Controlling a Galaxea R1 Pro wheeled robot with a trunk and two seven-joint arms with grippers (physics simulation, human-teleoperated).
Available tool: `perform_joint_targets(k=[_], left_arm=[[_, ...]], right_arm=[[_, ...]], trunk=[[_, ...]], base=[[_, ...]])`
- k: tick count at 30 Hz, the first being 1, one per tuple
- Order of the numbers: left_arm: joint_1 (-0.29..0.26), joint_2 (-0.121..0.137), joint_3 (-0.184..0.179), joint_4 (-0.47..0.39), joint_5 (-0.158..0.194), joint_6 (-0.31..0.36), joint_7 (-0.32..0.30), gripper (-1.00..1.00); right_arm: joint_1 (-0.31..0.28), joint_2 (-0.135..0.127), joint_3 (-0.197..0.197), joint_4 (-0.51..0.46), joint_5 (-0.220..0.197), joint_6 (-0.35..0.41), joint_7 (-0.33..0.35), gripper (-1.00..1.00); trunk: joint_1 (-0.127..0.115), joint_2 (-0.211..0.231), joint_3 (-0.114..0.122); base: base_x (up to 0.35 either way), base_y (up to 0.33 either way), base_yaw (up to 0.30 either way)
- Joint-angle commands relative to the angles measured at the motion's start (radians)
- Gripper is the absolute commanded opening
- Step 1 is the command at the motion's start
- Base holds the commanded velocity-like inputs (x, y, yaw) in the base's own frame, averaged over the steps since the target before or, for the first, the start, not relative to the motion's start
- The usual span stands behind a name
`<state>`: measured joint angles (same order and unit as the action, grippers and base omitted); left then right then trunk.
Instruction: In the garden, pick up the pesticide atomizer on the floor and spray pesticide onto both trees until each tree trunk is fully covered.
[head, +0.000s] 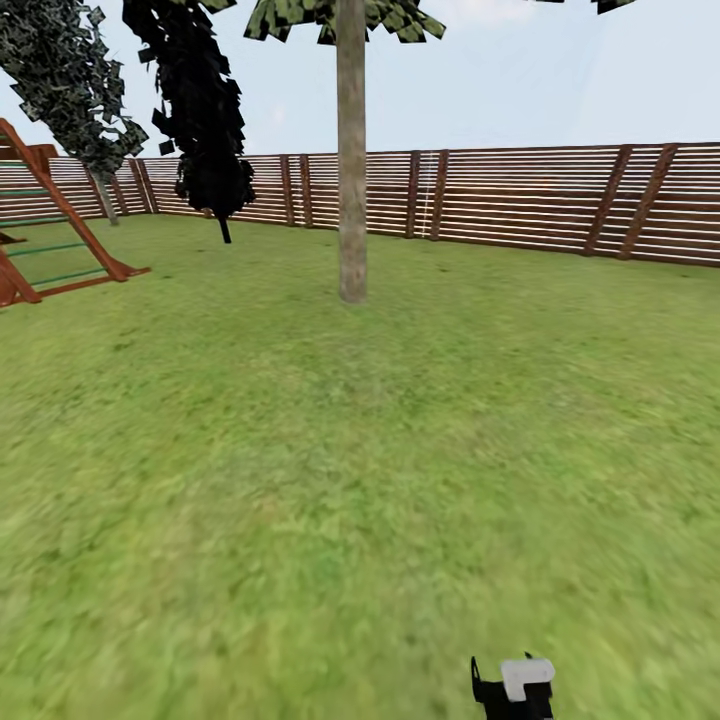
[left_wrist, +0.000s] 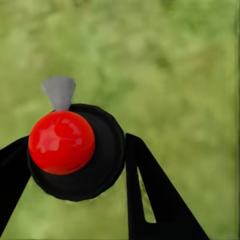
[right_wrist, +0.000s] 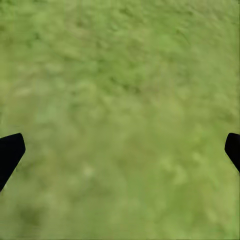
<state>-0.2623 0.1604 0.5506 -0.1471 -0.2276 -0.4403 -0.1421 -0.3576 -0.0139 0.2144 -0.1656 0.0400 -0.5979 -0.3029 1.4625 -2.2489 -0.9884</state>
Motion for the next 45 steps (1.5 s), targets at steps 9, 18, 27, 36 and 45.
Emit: perform_joint_targets(k=[9,18,27,36,45], left_arm=[[0.000,-0.002,-0.001,0.003,-0.002,0.000,0.001,-1.00],[0.000,0.001,0.006,0.001,0.001,0.000,0.003,-1.00],[0.000,0.001,0.006,0.001,0.002,0.000,0.004,-1.00],[0.000,0.001,0.006,0.001,0.002,0.000,0.004,-1.00],[0.000,0.001,0.006,0.001,0.002,0.000,0.004,-1.00]], right_arm=[[0.000,-0.004,0.006,0.059,0.006,0.000,0.001,1.00],[0.000,0.002,0.006,0.060,0.005,-0.002,0.001,1.00],[0.000,0.002,0.006,0.060,0.005,-0.002,0.001,1.00],[0.000,0.002,0.006,0.061,0.005,-0.002,0.001,1.00],[0.000,0.000,0.006,0.066,0.006,-0.003,0.002,1.00]], trunk=[[0.000,0.000,0.000],[0.000,0.000,0.000],[0.000,0.000,0.000],[0.000,0.000,0.000],[0.000,0.000,0.000]], base=[[0.338,0.000,0.000],[0.338,0.000,-0.138],[0.338,0.000,-0.158],[0.338,0.000,-0.001],[0.338,0.000,0.000]])
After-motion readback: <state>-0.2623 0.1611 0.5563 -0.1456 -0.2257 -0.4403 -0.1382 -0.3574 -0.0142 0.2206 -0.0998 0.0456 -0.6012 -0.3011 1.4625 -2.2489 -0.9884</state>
